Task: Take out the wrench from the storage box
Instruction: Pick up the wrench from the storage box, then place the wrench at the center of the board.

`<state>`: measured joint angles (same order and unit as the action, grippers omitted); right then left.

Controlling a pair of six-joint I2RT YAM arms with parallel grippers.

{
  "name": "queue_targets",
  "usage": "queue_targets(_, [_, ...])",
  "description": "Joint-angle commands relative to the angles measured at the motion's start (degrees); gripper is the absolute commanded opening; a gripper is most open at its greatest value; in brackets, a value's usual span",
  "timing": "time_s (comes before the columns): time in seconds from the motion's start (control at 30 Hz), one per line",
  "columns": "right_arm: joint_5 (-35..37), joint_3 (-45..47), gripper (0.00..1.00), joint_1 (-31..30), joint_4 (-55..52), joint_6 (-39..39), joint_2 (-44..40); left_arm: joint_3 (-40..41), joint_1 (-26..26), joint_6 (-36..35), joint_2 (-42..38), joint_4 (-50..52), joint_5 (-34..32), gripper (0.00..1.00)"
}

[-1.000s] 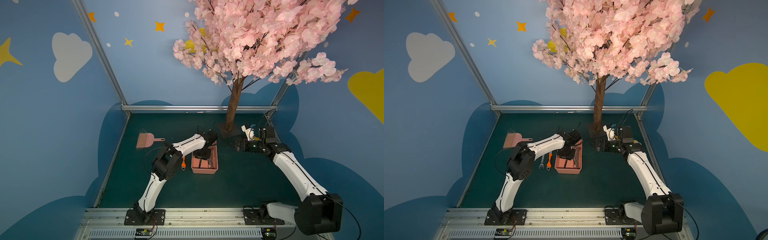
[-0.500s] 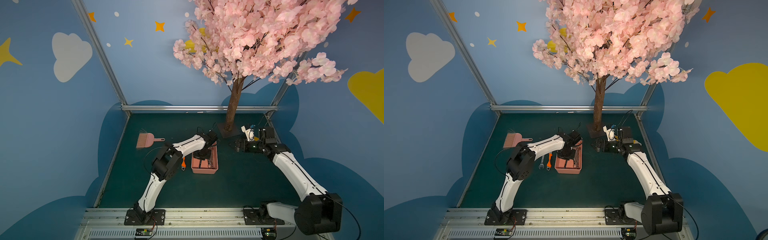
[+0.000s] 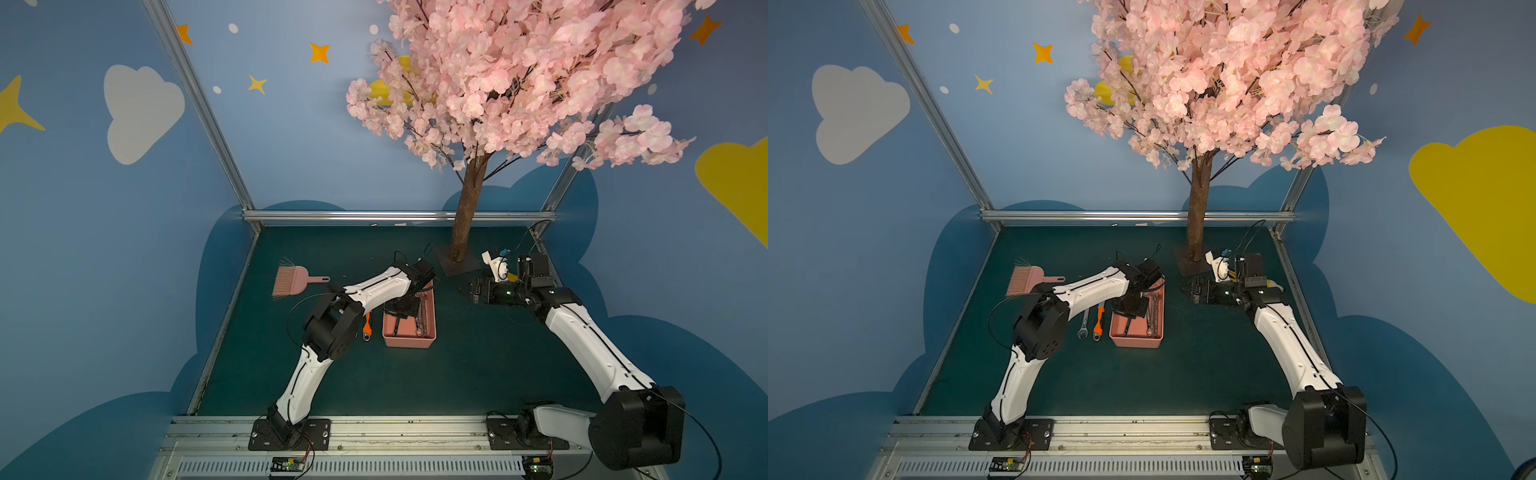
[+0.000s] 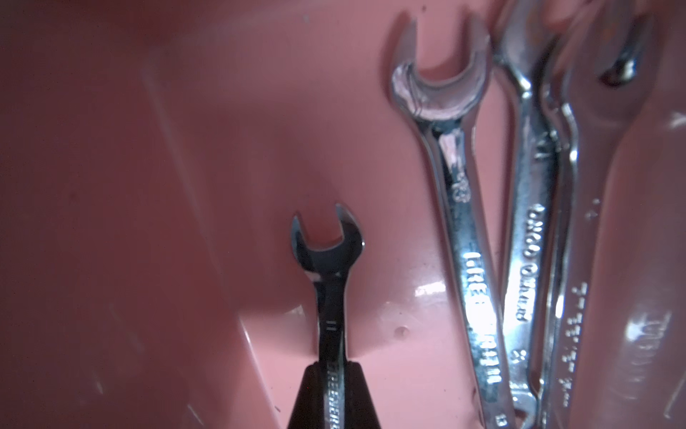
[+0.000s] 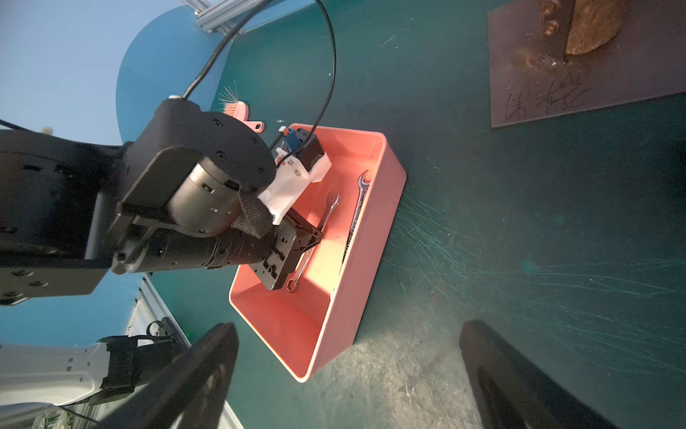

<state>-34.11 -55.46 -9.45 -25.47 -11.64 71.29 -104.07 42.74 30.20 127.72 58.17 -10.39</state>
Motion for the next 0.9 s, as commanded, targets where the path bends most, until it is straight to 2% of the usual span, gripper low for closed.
queue_targets(0.0, [-1.48,0.18,0.98,0.22,1.13,0.18,-0.6,-1.98,-0.28,-0.4,-3.17,2.94,-1.12,0.03])
queue_targets(0.17, [-1.22,-0.16,0.98,0.25,1.06,0.11,-1.03,-4.67,-0.29,-0.48,-3.69,5.41,-0.77,0.03])
queue_targets(0.67, [-2.28,-2.76,0.98,-0.45,1.56,-0.58,-0.98,-21.29,-2.87,-3.45,-5.27,21.28,1.88,0.03])
queue_targets(0.77, [-2.19,-2.99,0.98,-1.3,1.92,-0.59,-0.71,-17.81,-4.76,-4.72,-8.15,21.8,0.02,0.03])
queue_targets(0.87, [-2.09,-3.07,0.98,-2.46,2.35,-0.68,-0.29,-10.65,-7.27,-5.52,-12.29,18.17,-0.75,0.03])
